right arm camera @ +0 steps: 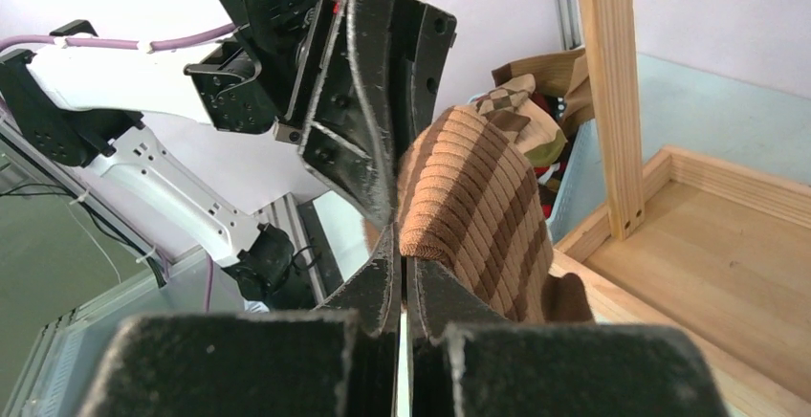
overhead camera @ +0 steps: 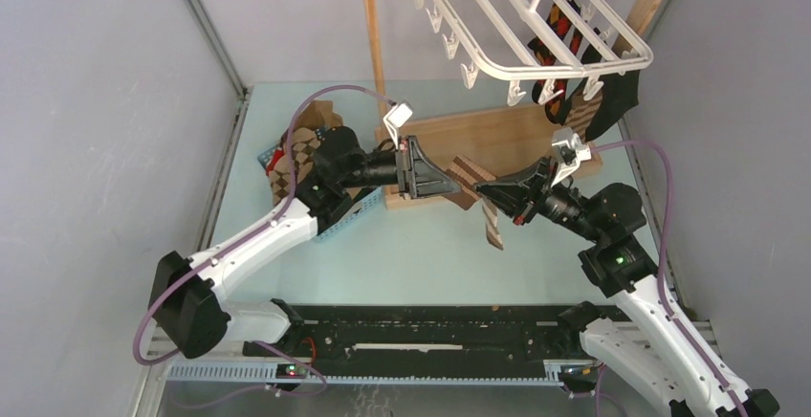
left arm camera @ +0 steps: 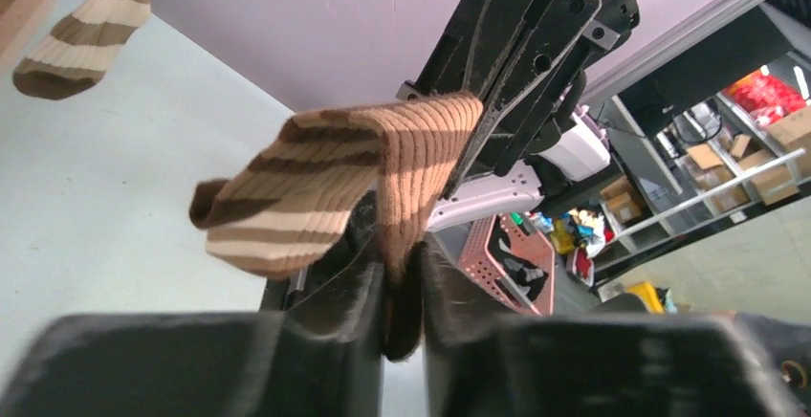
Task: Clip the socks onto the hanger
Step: Pick up the sock from the bin.
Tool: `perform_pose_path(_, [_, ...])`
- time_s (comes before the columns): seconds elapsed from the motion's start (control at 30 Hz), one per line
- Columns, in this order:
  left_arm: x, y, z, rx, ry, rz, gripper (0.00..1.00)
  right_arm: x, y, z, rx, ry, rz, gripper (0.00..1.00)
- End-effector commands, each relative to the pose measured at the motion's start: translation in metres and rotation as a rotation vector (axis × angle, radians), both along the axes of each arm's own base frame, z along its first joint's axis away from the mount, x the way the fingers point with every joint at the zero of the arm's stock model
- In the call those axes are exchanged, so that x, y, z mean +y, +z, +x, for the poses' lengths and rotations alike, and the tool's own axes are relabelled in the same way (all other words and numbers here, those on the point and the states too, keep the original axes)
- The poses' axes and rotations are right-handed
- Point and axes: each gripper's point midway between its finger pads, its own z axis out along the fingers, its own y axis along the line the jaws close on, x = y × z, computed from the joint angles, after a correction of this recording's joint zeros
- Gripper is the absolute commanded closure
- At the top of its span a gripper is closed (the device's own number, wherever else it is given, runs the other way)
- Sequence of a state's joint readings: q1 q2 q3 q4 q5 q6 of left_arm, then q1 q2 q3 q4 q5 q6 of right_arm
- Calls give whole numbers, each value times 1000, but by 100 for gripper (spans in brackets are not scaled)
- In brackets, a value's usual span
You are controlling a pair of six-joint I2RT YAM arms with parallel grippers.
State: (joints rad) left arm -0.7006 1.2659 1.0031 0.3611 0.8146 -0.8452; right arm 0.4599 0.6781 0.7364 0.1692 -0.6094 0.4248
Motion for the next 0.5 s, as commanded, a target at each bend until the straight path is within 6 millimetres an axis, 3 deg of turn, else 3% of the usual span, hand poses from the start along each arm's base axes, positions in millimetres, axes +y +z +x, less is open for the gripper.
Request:
perform_pose_path(0.0, [-4, 36, -6, -26, -48, -76, 90, 0, 25, -9, -100, 24, 12, 100])
perform_pose_path(0.07, [-4, 41, -6, -24, -45, -90, 99, 1, 22, -10, -111, 31, -7, 100])
perform_pose_path(0.17, [0, 42, -7, -22, -22, -95, 100, 1, 13, -9, -144, 34, -70, 97])
perform_pose_path(0.33, [7, 23, -2, 31, 42, -28, 100, -5, 0, -9, -275, 24, -211, 50])
perform_pose_path(0.47, [13, 15, 0, 100, 73, 20, 100, -13, -18, -14, -463, 32, -373, 27])
